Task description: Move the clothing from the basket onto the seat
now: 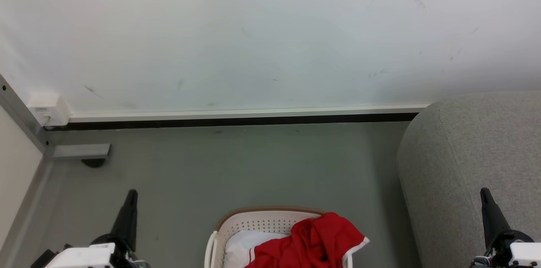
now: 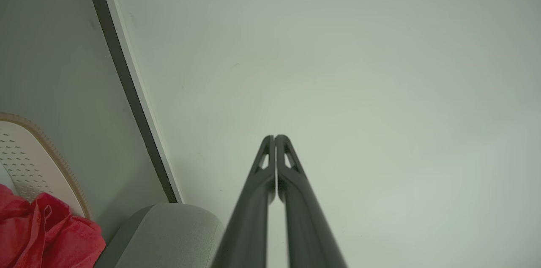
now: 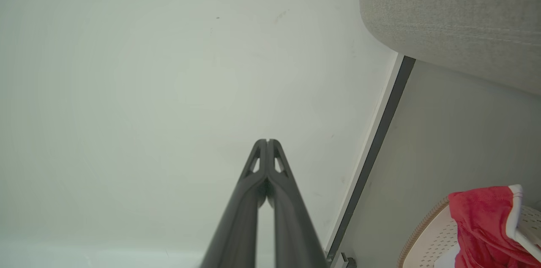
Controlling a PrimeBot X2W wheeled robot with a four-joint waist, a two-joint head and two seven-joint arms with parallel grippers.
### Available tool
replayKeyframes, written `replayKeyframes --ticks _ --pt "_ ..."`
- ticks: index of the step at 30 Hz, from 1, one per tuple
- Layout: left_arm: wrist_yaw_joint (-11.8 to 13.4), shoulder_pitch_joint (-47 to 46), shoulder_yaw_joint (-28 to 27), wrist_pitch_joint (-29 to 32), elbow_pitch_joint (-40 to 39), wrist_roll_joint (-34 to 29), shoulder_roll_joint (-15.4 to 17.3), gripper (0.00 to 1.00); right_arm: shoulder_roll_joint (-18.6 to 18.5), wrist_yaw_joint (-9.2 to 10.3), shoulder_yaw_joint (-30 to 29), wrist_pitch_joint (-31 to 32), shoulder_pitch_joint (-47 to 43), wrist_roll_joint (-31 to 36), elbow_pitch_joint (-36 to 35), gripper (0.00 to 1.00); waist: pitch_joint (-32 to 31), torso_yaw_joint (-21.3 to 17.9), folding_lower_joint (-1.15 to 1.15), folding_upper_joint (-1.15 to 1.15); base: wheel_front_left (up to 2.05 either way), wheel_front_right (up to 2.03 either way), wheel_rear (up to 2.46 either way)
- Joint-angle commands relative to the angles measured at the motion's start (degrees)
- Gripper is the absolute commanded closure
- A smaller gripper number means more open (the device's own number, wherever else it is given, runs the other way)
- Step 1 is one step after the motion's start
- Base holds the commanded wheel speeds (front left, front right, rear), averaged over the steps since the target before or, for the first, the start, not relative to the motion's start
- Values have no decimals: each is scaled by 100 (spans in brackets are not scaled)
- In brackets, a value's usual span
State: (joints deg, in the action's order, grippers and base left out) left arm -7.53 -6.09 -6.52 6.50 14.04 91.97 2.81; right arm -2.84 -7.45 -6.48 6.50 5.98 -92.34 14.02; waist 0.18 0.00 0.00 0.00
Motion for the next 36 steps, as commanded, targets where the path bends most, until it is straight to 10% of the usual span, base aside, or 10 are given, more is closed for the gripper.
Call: replayKeyframes --ticks 1,36 --pt "5 -61 -1 2 -16 85 32 100 -38 3 -20 4 81 34 -20 100 0 0 0 0 0 0 0" --pt "5 -61 -1 2 -16 85 32 100 -38 3 -20 4 81 35 -20 100 0 0 0 0 0 0 0"
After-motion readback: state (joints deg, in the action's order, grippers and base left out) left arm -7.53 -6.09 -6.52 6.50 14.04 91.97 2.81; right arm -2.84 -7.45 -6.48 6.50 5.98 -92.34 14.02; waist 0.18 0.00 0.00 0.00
